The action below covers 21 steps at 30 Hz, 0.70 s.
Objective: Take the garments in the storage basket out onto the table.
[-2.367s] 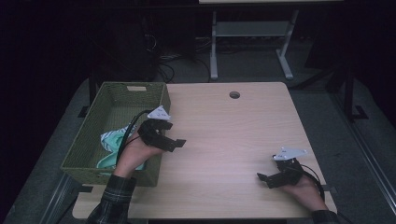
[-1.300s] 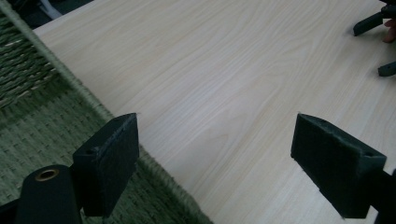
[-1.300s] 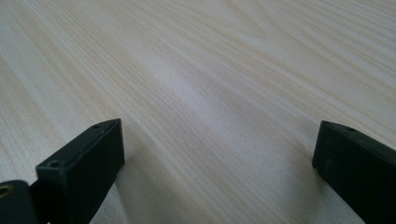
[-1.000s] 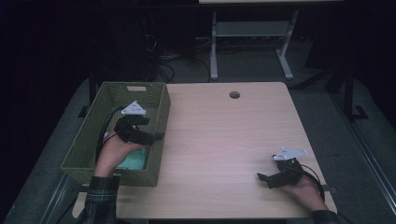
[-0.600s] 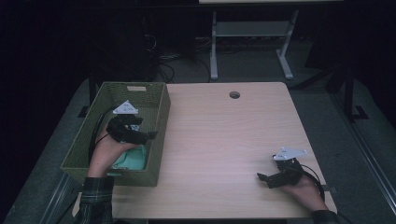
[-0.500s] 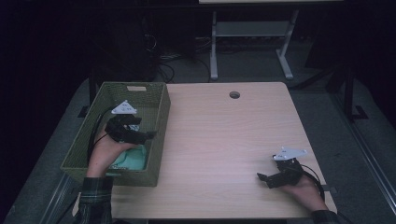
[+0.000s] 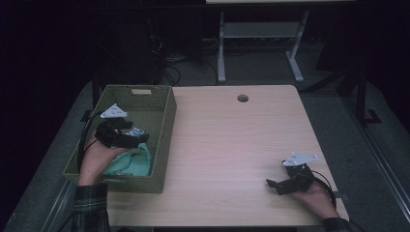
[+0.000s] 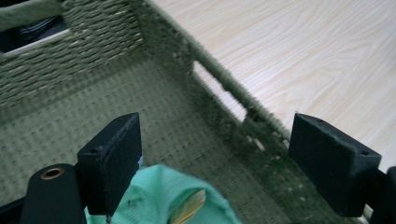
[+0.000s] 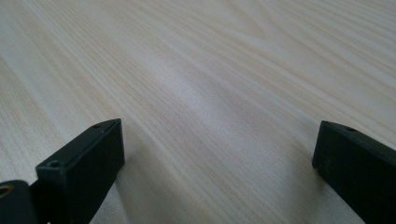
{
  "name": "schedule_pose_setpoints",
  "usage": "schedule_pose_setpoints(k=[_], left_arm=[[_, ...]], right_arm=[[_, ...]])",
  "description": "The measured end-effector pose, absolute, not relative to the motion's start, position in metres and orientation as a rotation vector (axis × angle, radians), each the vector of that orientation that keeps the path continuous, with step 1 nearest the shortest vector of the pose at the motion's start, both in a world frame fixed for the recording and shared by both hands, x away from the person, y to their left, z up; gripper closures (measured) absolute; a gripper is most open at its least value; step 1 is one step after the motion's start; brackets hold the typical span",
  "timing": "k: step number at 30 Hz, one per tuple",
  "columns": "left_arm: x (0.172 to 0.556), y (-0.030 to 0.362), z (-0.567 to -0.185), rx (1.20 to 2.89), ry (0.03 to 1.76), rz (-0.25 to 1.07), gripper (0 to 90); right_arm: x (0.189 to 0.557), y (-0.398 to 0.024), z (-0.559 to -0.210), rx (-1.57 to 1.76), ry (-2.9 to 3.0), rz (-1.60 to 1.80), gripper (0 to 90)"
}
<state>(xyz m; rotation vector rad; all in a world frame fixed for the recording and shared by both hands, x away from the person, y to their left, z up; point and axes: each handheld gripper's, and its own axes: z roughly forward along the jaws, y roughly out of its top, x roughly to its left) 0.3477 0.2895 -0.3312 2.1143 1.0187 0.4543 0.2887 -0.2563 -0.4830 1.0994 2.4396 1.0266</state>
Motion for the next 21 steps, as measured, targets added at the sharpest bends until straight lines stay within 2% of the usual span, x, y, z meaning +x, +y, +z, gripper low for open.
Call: schedule_pose_setpoints(k=[10,21], left_arm=[[0.352,0.307,-0.34,2.134,1.083,0.487,16.7],[0.361,0.315,-0.359,2.151,1.103,0.464,16.7]], right_arm=[[0.289,-0.256,-0.483,1.094,2.438,1.027,1.7],[0.289,-0.257,-0.483,1.092,2.439,1.027,1.7]])
